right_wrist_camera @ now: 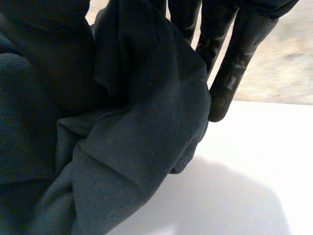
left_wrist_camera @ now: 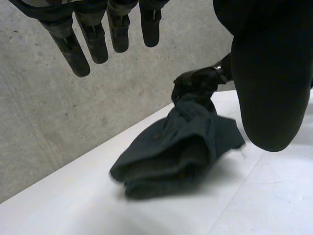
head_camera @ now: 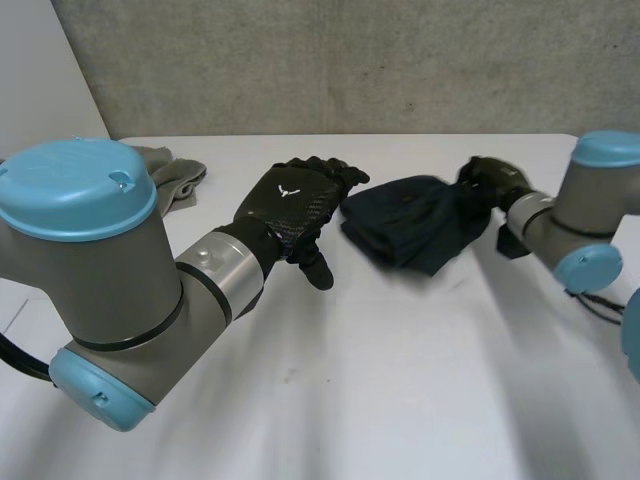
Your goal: Fold the laundry.
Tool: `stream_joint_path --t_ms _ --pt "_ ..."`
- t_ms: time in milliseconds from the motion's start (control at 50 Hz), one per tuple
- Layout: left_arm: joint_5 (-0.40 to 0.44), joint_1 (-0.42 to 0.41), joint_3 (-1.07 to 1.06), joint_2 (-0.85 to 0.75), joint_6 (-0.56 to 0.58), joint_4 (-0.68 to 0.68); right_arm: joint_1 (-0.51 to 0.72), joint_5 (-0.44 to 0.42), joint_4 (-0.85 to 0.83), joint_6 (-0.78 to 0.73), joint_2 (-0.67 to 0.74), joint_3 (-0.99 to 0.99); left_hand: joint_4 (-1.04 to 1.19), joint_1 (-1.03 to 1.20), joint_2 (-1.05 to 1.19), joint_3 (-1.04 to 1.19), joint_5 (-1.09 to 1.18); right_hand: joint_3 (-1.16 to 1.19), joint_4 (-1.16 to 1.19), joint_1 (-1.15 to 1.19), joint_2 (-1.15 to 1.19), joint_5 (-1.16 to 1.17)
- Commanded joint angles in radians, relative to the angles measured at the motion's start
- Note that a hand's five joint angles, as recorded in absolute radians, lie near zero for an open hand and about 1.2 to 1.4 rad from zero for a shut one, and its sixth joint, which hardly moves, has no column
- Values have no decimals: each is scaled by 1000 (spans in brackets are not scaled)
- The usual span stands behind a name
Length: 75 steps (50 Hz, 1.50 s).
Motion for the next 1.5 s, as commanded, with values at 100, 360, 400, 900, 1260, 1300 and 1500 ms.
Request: stream_joint_path --t_ms 100,360,400,900,1260,1300,1500 --pt "-2 1 -3 -7 -11 -2 -198 75 151 -36 295 -540 -1 12 -4 -11 -18 301 207 467 235 381" --pt "-2 1 -14 -19 -21 0 -362 -23 74 -59 307 -537 -1 12 -4 -11 -18 301 207 467 235 381" --pt "-2 0 -14 -20 -23 0 -379 -26 73 -60 308 -539 -1 12 -4 -11 -18 301 207 467 235 381" --pt "-3 -11 -29 -2 -23 -5 -448 -28 267 -276 209 -497 -1 12 -4 -11 -18 -921 -1015 -755 -987 -841" --pt "-3 35 -34 142 -12 2 -214 456 -53 -995 -288 -145 -25 -11 -28 -34 -41 -921 -1015 -755 -987 -841" --pt "-3 78 -31 156 -15 9 -165 423 -83 -979 -326 -99 -28 -15 -31 -38 -45 -921 -1015 -755 -987 -841" --pt "20 386 26 93 12 149 170 88 -235 -728 -563 438 -13 1 -16 -23 -30 -921 -1015 -755 -987 -841"
